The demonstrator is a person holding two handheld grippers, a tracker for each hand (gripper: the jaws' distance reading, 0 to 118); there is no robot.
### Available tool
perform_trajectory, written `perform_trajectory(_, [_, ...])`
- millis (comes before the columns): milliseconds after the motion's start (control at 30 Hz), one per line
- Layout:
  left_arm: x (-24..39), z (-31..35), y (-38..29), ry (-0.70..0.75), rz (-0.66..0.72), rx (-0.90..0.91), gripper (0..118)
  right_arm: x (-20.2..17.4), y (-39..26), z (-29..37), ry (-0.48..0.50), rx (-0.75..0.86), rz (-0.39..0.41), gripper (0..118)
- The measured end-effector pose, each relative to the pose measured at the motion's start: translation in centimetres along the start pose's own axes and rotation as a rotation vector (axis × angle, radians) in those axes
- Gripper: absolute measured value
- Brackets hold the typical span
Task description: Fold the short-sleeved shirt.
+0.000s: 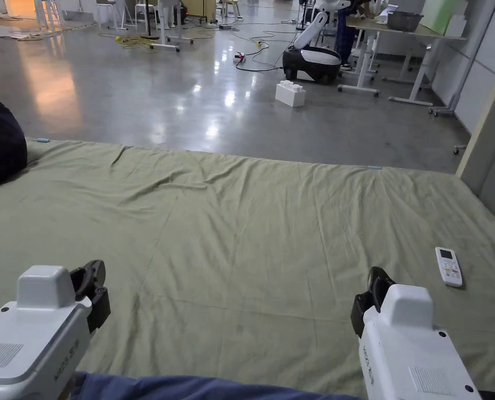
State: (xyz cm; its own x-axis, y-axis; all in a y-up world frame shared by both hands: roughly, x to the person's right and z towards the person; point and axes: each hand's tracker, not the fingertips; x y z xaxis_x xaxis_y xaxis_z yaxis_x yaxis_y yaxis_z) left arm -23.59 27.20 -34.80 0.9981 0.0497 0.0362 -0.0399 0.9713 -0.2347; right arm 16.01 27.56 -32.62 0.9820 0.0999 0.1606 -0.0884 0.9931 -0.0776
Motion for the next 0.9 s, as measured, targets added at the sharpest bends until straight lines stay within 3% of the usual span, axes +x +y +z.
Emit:
perform_trajectory(400, [-10.4,-2.7,-7.2,-0.233,0.233,-0.611,0,-0.1,-1.1,-0.4,0.03,-0.07,0.046,0])
perform_trajectory(533, [-11.8,-3.8,-8.9,-0.295,0.32,-0.727,12,-0.2,-1.7,-0.3,0.034,-0.089,0.056,0])
perform_trajectory(633, [-13.4,-5.0,-10.5,-0.334,0.421,-0.785,85,-0.2,-2.1,-0.3,0.041,-0.109,0.061,0])
perform_trajectory(667, [-13.6,-5.1,-10.8,-0.344,0.452,-0.8,101,-0.2,-2.3,-0.2,0.042,-0.117,0.065,0])
perform_trajectory(833, [-15.2,-7.0,-13.7,-0.383,0.612,-0.873,102,0.0,-2.9,-0.1,0.031,-0.151,0.052,0])
perform_trajectory(900, [-15.6,-7.0,-14.4,-0.43,0.698,-0.824,102,0.0,-3.1,-0.1,0.027,-0.164,0.05,0])
